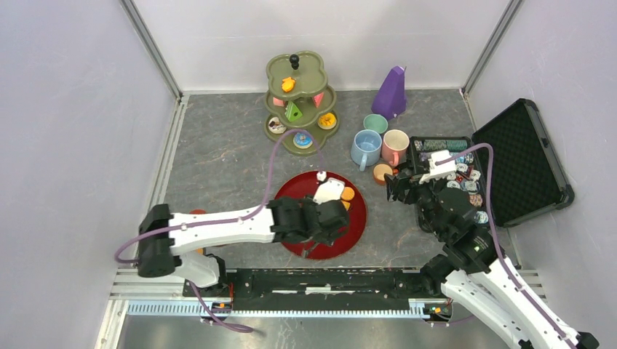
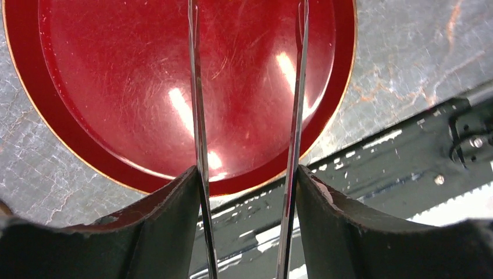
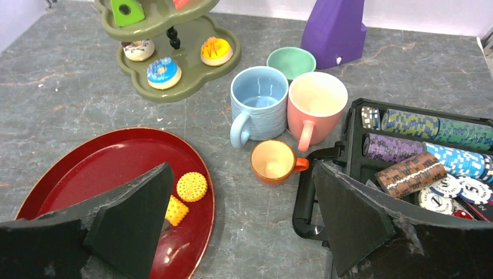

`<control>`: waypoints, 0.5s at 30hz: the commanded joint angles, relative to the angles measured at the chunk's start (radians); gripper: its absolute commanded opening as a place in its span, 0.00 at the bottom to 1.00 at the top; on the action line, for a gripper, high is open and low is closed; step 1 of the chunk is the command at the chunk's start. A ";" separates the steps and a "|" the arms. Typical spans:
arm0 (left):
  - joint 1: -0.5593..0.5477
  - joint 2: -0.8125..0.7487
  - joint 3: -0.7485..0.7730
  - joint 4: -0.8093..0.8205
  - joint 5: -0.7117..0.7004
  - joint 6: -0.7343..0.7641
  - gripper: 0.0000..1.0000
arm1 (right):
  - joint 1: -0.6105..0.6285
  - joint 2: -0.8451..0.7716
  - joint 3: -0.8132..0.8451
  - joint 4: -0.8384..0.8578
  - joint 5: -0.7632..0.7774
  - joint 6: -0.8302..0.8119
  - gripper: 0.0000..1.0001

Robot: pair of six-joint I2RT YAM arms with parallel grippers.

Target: Serve the afternoon tea

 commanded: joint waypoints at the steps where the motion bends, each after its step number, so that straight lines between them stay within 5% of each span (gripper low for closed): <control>1: -0.033 0.122 0.134 -0.049 -0.176 -0.072 0.66 | 0.002 -0.058 0.001 -0.034 -0.005 -0.002 0.98; 15: -0.033 0.295 0.226 -0.055 -0.148 -0.039 0.65 | 0.003 -0.145 -0.012 -0.091 0.025 0.011 0.98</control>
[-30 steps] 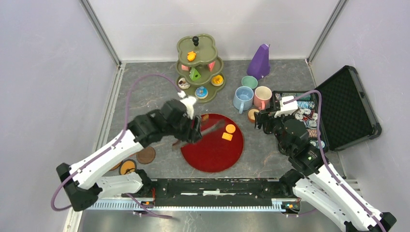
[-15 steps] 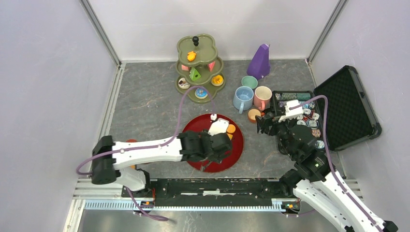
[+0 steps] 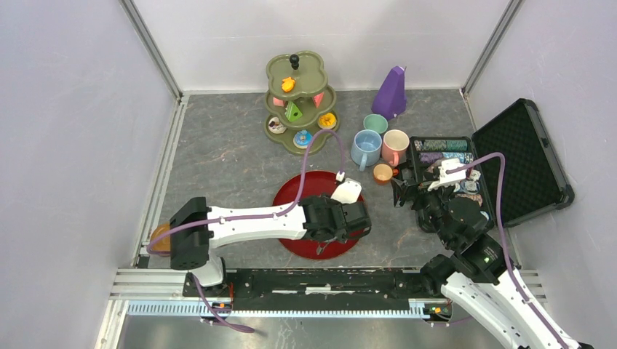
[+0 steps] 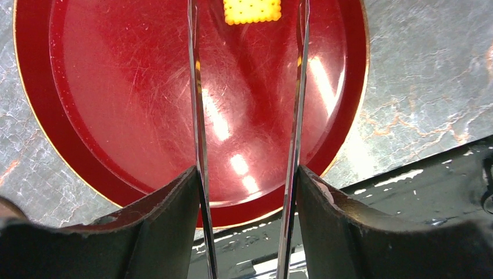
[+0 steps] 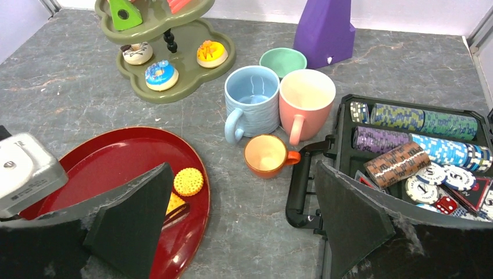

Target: Serve the afternoon tea

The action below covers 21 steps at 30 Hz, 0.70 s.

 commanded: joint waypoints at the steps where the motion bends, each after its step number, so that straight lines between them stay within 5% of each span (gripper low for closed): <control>1: -0.006 0.031 0.041 -0.004 -0.029 -0.026 0.66 | 0.003 -0.019 -0.008 -0.011 0.015 0.009 0.98; 6: -0.004 0.067 0.050 -0.003 -0.018 -0.012 0.64 | 0.003 -0.022 -0.010 -0.014 0.013 0.013 0.98; 21: 0.003 0.035 0.030 -0.006 0.005 -0.007 0.40 | 0.003 -0.011 -0.011 -0.007 0.006 0.024 0.98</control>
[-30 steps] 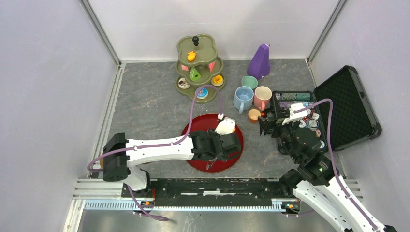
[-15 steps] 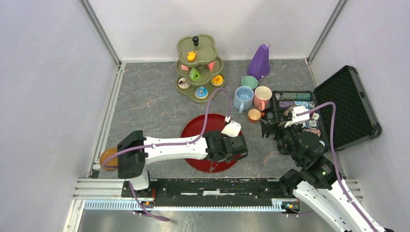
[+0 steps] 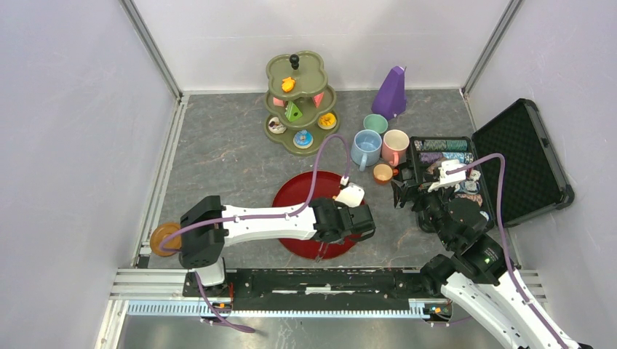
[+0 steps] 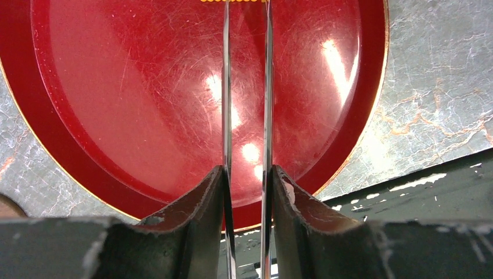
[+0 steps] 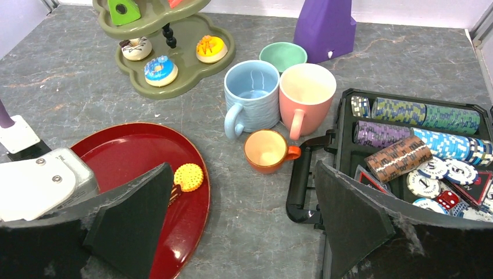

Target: Serve the afternoon tea

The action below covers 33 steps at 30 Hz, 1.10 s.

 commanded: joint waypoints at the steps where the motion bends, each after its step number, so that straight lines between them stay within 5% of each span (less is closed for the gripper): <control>1: 0.002 -0.058 0.013 0.007 -0.016 -0.010 0.39 | 0.003 0.004 -0.007 0.023 0.004 0.013 0.98; 6: 0.007 -0.097 0.006 -0.004 -0.020 -0.013 0.39 | 0.003 0.013 -0.003 0.030 0.004 0.013 0.98; 18: 0.060 -0.161 0.009 -0.022 0.063 0.011 0.59 | 0.002 0.038 -0.023 0.055 -0.008 0.027 0.98; 33: 0.143 -0.098 -0.001 0.007 0.147 0.105 0.60 | 0.003 0.038 -0.031 0.065 0.005 0.027 0.98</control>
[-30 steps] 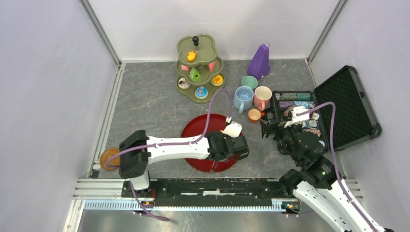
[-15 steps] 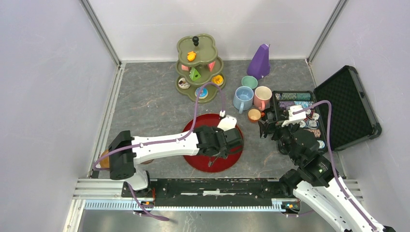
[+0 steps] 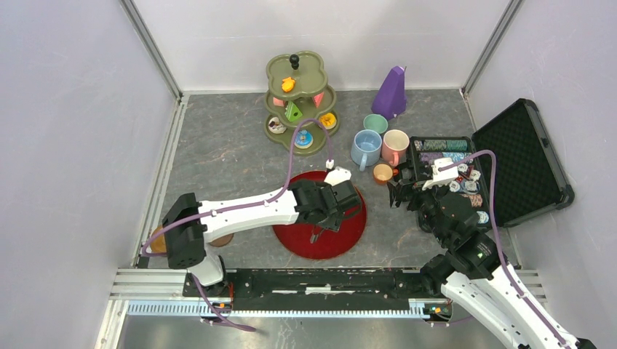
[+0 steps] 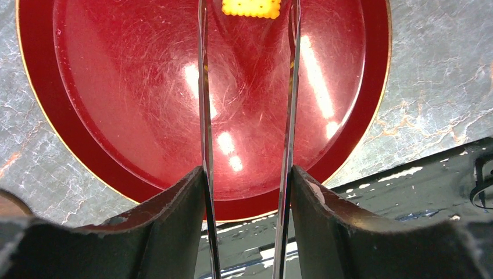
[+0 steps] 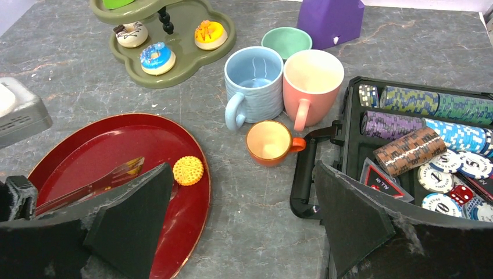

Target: Serve the afternoon tea

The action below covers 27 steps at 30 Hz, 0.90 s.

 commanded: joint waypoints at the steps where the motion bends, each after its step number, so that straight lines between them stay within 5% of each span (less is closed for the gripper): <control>1: 0.025 0.016 -0.001 0.037 0.054 0.080 0.60 | 0.003 -0.007 -0.007 0.043 0.012 0.010 0.98; 27: 0.104 0.034 0.017 0.017 0.202 0.192 0.55 | 0.003 -0.014 -0.023 0.053 0.026 0.012 0.98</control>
